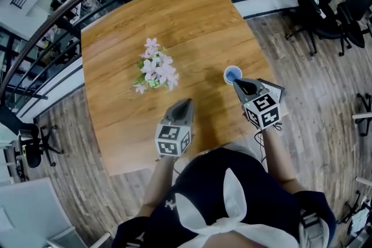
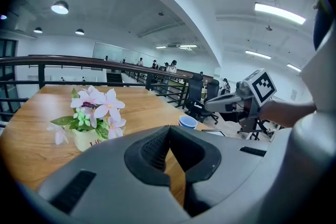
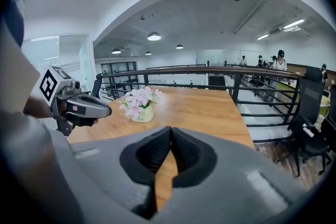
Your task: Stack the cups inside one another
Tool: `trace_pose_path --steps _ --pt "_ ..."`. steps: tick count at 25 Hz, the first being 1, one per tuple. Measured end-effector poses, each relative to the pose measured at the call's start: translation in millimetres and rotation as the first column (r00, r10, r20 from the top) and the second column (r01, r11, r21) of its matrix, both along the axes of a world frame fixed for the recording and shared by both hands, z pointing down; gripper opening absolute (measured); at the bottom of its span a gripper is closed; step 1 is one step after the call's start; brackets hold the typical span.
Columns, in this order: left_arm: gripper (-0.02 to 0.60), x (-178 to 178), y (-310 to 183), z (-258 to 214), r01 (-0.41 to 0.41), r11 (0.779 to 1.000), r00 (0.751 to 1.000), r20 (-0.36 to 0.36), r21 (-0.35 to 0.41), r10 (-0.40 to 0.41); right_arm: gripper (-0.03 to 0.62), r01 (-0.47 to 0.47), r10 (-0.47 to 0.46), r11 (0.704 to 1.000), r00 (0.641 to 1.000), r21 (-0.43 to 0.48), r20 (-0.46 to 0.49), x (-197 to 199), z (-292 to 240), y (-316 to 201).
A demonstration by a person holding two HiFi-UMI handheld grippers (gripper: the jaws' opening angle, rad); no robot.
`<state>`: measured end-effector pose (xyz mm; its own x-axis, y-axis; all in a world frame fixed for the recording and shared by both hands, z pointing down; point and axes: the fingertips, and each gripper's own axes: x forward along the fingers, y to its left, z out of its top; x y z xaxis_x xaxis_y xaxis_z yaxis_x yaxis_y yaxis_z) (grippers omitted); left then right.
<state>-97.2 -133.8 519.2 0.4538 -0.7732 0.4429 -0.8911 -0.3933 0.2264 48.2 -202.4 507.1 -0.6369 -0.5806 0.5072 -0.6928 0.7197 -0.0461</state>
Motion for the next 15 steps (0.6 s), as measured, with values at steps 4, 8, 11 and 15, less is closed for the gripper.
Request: trace_pose_path --steps 4,8,11,15 --pt "0.017 4.7 6.0 -7.0 0.002 1.000 1.000 -0.011 0.012 -0.001 -0.002 0.048 -0.048 0.998 0.999 -0.027 0.007 -10.2 4.6 22.0" --pt "0.017 11.2 13.8 -12.9 -0.003 1.000 1.000 -0.014 0.023 0.004 -0.002 0.095 -0.094 0.994 0.995 -0.053 0.020 -19.3 7.0 45.6" --pt "0.017 16.6 21.2 -16.5 -0.005 1.000 1.000 -0.015 0.025 0.006 -0.002 0.134 -0.132 0.989 0.991 -0.067 0.031 -28.2 6.2 64.0" --pt "0.017 23.1 30.2 -18.3 -0.009 1.000 1.000 -0.019 0.030 0.010 -0.002 0.192 -0.189 0.978 0.981 -0.082 0.044 -40.7 9.4 88.3"
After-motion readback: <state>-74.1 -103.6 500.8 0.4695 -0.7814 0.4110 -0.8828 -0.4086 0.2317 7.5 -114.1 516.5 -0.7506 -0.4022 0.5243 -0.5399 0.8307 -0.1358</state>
